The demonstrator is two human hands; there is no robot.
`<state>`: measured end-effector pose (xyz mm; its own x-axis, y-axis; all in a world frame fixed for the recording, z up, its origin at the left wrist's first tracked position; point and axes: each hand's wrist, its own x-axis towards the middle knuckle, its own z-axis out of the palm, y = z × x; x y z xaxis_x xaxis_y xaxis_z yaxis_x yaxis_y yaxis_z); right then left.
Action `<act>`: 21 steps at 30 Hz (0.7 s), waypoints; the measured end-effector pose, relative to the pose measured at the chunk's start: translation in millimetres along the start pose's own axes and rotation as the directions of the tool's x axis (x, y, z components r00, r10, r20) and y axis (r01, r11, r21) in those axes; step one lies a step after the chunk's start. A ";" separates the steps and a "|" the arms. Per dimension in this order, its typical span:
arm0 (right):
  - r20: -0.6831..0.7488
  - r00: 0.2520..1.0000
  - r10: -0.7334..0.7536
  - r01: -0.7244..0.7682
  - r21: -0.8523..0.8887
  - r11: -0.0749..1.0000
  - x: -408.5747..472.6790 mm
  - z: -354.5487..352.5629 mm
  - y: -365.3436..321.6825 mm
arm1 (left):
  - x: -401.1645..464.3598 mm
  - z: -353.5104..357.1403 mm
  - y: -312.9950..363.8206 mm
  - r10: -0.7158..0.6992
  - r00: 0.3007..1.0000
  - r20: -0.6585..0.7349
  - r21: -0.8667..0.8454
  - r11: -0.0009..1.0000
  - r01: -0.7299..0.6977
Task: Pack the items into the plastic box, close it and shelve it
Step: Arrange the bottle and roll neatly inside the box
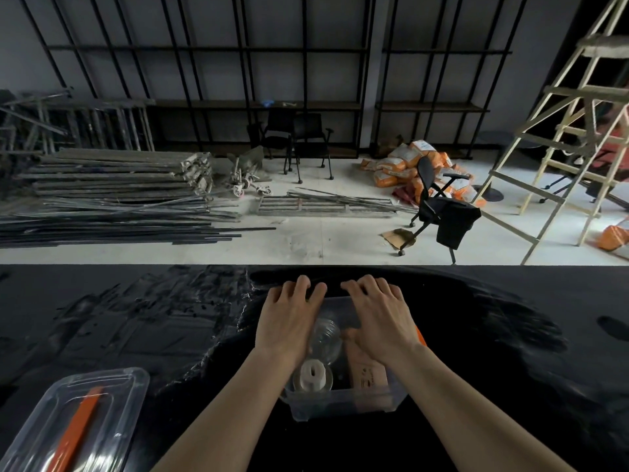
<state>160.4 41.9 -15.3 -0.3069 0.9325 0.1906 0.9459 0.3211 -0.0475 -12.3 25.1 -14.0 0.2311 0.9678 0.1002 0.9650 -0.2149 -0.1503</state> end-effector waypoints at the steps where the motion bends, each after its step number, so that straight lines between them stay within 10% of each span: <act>1: 0.017 1.000 0.018 -0.018 -0.002 1.000 0.1 2.7 2.1 | 4.0 2.2 0.8 -0.013 0.999 0.035 0.024 1.000 0.012; 21: 0.098 0.994 0.042 -0.046 0.036 0.998 -1.5 3.3 17.7 | 24.1 15.0 8.4 -0.029 0.988 0.150 0.051 0.998 0.021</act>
<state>177.3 46.7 -19.7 -0.2758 0.9568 0.0917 0.9545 0.2839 -0.0912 -0.4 48.6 -27.7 0.1819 0.9823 -0.0443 0.9622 -0.1871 -0.1977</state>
